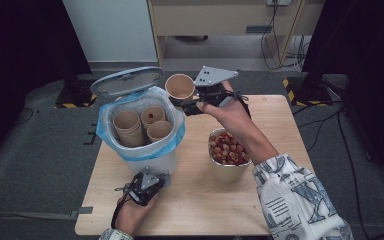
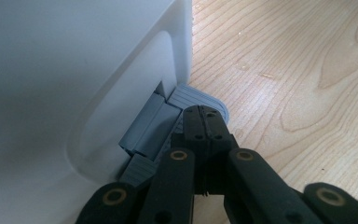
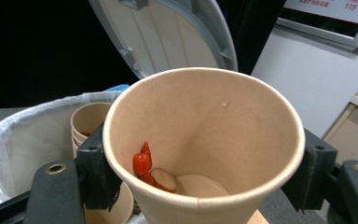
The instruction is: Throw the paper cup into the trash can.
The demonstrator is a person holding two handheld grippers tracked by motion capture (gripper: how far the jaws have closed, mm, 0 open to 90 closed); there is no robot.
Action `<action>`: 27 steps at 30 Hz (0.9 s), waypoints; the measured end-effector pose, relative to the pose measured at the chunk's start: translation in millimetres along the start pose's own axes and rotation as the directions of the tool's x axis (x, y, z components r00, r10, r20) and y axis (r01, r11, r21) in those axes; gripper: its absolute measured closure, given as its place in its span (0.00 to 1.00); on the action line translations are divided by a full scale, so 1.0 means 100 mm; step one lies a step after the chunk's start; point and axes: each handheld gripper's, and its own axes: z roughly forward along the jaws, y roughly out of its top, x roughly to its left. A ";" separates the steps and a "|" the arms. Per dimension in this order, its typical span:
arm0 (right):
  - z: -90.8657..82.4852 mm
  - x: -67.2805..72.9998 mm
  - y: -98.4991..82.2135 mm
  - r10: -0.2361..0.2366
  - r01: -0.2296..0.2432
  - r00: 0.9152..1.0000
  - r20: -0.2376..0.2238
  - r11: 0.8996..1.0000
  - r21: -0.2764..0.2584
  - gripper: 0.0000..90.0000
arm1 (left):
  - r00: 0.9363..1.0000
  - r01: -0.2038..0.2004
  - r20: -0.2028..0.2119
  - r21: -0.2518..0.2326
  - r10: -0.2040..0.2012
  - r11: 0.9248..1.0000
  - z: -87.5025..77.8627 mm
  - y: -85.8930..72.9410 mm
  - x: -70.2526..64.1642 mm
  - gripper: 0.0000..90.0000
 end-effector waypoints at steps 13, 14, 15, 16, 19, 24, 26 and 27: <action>0.12 0.09 0.07 0.000 0.000 0.999 -0.032 1.000 -0.005 0.30 | 1.000 0.003 0.001 -0.001 -0.003 1.000 0.00 0.00 0.00 1.00; 0.13 0.10 0.08 0.002 -0.002 0.999 -0.034 1.000 -0.007 0.30 | 1.000 0.004 0.002 -0.001 -0.004 1.000 0.00 0.00 0.00 1.00; 0.14 0.11 0.09 0.002 -0.003 0.999 -0.036 1.000 -0.008 0.30 | 1.000 0.005 0.002 -0.001 -0.005 1.000 0.00 0.00 0.00 1.00; 0.15 0.11 0.09 0.001 -0.002 0.999 -0.038 1.000 -0.009 0.30 | 1.000 0.004 0.002 -0.001 -0.004 1.000 0.00 0.00 0.00 1.00; 0.19 0.14 0.11 -0.006 0.006 0.999 -0.046 1.000 -0.009 0.30 | 1.000 0.003 0.001 -0.001 -0.003 1.000 0.00 0.00 0.00 1.00; 0.24 0.17 0.13 -0.005 0.005 0.999 -0.053 1.000 -0.005 0.30 | 1.000 0.003 0.001 -0.001 -0.003 1.000 0.00 0.00 0.00 1.00; 0.26 0.19 0.13 -0.006 0.006 0.999 -0.054 1.000 -0.002 0.30 | 1.000 0.004 0.001 -0.001 -0.004 1.000 0.00 0.00 0.00 1.00; 0.27 0.19 0.12 -0.005 0.005 0.998 -0.058 1.000 0.002 0.30 | 1.000 0.004 0.001 -0.001 -0.004 1.000 0.00 0.00 0.00 1.00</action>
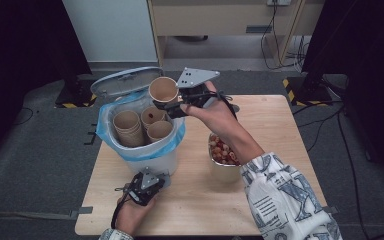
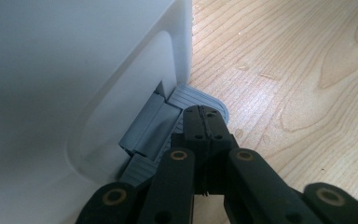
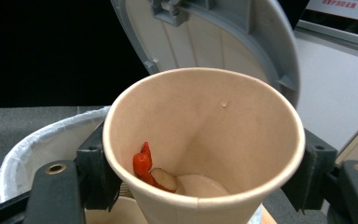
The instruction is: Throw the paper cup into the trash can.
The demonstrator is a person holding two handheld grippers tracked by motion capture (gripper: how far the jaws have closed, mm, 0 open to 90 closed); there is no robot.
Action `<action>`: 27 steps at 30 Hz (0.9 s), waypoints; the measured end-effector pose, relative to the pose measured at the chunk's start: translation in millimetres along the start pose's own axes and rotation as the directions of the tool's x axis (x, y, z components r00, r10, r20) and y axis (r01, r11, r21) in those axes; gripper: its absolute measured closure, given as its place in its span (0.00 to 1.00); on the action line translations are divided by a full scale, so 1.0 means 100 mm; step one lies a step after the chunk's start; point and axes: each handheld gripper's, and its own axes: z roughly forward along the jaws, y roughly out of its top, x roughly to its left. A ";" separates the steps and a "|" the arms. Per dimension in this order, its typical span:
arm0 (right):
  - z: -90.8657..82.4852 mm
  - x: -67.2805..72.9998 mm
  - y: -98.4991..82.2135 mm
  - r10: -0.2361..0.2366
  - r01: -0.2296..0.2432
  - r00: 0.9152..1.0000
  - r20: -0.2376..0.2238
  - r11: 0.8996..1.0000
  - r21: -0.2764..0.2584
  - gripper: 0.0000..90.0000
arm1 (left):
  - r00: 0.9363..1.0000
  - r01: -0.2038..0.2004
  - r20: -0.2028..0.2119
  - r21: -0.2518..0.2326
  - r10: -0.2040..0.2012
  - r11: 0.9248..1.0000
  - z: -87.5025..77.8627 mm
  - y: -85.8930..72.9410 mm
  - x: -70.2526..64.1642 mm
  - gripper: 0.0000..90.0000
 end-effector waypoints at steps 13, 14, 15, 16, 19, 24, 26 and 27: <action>0.10 0.08 -0.01 -0.003 0.003 1.000 -0.022 1.000 0.011 0.30 | 1.000 -0.001 0.000 0.000 0.001 1.000 0.00 0.00 0.00 1.00; 0.11 0.09 -0.01 0.001 0.000 1.000 -0.025 1.000 0.013 0.30 | 1.000 -0.001 -0.001 0.000 0.001 1.000 0.00 0.00 0.00 1.00; 0.12 0.09 -0.02 -0.002 0.003 1.000 -0.026 1.000 0.014 0.30 | 1.000 -0.001 -0.001 0.000 0.001 1.000 0.00 0.00 0.00 1.00; 0.12 0.10 -0.03 -0.001 0.002 1.000 -0.030 1.000 0.016 0.30 | 1.000 -0.001 0.000 0.000 0.001 1.000 0.00 0.00 0.00 1.00; 0.14 0.11 -0.05 0.003 -0.003 0.999 -0.037 1.000 0.021 0.30 | 1.000 -0.001 -0.001 0.000 0.001 1.000 0.00 0.00 0.00 1.00; 0.18 0.16 -0.11 0.018 -0.016 0.998 -0.055 0.999 0.031 0.30 | 1.000 -0.001 0.000 0.000 0.001 1.000 0.00 0.00 0.00 1.00; 0.19 0.18 -0.12 0.030 -0.028 0.998 -0.063 0.999 0.032 0.30 | 1.000 -0.001 -0.001 0.000 0.001 1.000 0.00 0.00 0.00 1.00; 0.20 0.18 -0.13 0.031 -0.029 0.997 -0.065 0.999 0.033 0.30 | 1.000 -0.001 -0.001 0.000 0.001 1.000 0.00 0.00 0.00 1.00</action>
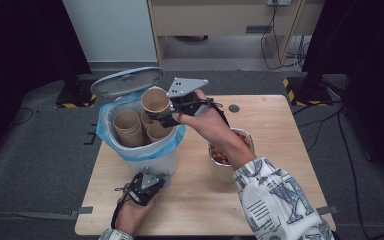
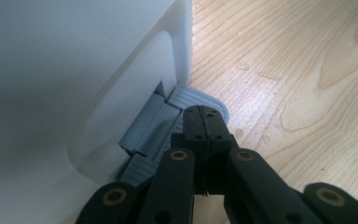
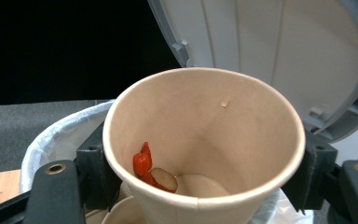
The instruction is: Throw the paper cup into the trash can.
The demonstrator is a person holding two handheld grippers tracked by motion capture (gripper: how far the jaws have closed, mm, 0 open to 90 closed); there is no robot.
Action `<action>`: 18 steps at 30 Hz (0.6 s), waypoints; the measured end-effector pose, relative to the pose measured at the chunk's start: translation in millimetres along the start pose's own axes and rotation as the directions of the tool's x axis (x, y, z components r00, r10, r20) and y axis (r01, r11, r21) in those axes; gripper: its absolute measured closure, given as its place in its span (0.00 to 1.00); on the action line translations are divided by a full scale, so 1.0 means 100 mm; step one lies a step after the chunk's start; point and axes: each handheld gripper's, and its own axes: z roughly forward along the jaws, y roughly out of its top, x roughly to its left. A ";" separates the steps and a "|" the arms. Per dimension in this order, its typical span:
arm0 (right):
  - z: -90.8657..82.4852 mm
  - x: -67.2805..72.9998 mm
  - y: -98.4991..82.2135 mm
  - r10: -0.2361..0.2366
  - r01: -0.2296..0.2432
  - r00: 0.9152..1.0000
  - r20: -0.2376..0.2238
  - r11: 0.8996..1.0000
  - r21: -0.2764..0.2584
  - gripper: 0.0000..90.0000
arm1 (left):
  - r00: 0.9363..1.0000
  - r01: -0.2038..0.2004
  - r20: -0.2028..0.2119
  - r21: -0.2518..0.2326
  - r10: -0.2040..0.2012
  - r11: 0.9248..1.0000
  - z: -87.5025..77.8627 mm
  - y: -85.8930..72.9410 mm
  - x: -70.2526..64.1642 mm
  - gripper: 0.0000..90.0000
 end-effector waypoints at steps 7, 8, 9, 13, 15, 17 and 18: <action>0.04 0.04 -0.04 0.009 -0.009 1.000 -0.025 1.000 0.025 0.30 | 1.000 0.001 0.001 0.000 -0.001 1.000 0.00 0.00 0.00 1.00; 0.05 0.04 -0.05 0.011 -0.010 1.000 -0.026 1.000 0.028 0.30 | 1.000 0.001 0.001 0.000 -0.001 1.000 0.00 0.00 0.00 1.00; 0.06 0.04 -0.06 0.014 -0.013 1.000 -0.028 0.999 0.029 0.30 | 1.000 0.000 0.000 0.000 0.000 1.000 0.00 0.00 0.00 1.00; 0.09 0.06 -0.08 0.019 -0.017 0.999 -0.039 0.999 0.040 0.30 | 1.000 0.001 0.001 0.000 -0.001 1.000 0.00 0.00 0.00 1.00; 0.11 0.08 -0.11 0.020 -0.018 0.999 -0.044 0.999 0.049 0.30 | 1.000 0.001 0.001 0.001 -0.001 1.000 0.00 0.00 0.00 1.00; 0.13 0.08 -0.12 0.021 -0.018 0.999 -0.050 0.998 0.057 0.29 | 1.000 0.001 0.001 0.001 -0.001 1.000 0.00 0.00 0.00 1.00; 0.13 0.09 -0.13 0.021 -0.018 0.998 -0.052 0.998 0.060 0.29 | 1.000 0.001 0.001 0.001 -0.001 1.000 0.00 0.00 0.00 1.00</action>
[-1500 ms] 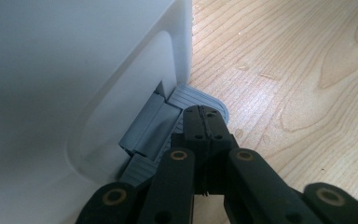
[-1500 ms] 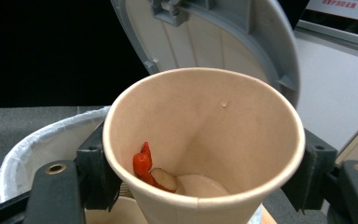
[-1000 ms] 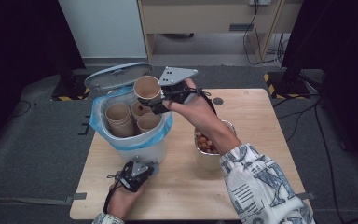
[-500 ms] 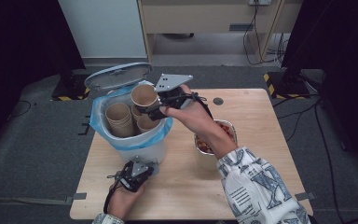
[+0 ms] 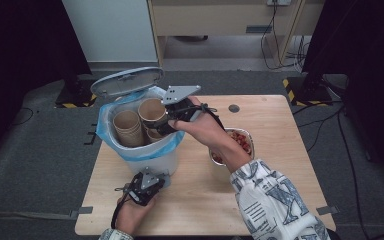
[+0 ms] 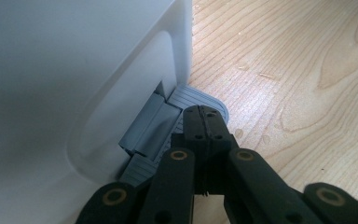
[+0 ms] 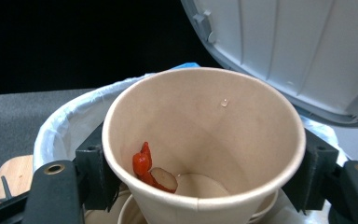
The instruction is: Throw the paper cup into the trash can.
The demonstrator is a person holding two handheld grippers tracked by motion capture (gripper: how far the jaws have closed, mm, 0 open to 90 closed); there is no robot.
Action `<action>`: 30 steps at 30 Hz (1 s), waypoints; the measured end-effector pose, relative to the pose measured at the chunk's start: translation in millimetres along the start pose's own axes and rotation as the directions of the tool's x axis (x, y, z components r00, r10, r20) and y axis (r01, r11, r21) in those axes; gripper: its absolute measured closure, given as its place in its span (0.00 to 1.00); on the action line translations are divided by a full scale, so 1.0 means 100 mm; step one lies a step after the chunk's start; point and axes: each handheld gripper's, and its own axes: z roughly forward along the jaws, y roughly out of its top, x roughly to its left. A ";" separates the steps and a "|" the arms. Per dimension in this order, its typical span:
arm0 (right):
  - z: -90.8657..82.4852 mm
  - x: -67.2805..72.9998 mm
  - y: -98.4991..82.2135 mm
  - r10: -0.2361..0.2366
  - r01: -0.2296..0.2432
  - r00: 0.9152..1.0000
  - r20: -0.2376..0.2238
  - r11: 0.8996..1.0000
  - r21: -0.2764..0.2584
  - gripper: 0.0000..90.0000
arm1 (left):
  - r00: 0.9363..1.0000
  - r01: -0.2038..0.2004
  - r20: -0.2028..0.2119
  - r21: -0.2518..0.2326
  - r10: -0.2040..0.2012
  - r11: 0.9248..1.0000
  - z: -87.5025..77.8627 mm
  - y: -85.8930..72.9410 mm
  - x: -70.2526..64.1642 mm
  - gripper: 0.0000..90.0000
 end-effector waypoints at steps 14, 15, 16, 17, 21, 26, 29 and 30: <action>0.10 0.04 -0.08 0.064 -0.061 0.997 -0.044 0.996 0.064 0.16 | 1.000 0.000 0.000 0.000 0.000 1.000 0.00 0.00 0.00 1.00; 0.09 0.05 -0.07 0.075 -0.071 0.996 -0.050 0.996 0.061 0.14 | 1.000 0.000 0.000 0.000 0.000 1.000 0.00 0.00 0.00 1.00; 0.09 0.05 -0.07 0.078 -0.075 0.996 -0.051 0.996 0.057 0.12 | 1.000 0.000 -0.001 0.000 0.000 1.000 0.00 0.00 0.00 1.00; 0.09 0.06 -0.07 0.074 -0.072 0.996 -0.045 0.996 0.052 0.12 | 1.000 -0.001 -0.001 0.001 0.001 1.000 0.00 0.00 0.00 1.00; 0.08 0.03 -0.06 0.077 -0.076 0.997 -0.023 0.996 0.047 0.12 | 1.000 0.000 0.000 0.000 0.000 1.000 0.00 0.00 0.00 1.00; 0.06 0.01 -0.07 0.086 -0.085 0.996 0.000 0.995 0.051 0.13 | 1.000 0.000 0.000 0.000 0.000 1.000 0.00 0.00 0.00 1.00; 0.05 -0.01 -0.07 0.098 -0.099 0.995 0.014 0.994 0.048 0.12 | 1.000 -0.001 0.001 0.000 0.001 1.000 0.00 0.00 0.00 1.00; 0.05 -0.02 -0.07 0.100 -0.101 0.995 0.016 0.994 0.048 0.12 | 1.000 0.000 0.000 0.000 0.000 1.000 0.00 0.00 0.00 1.00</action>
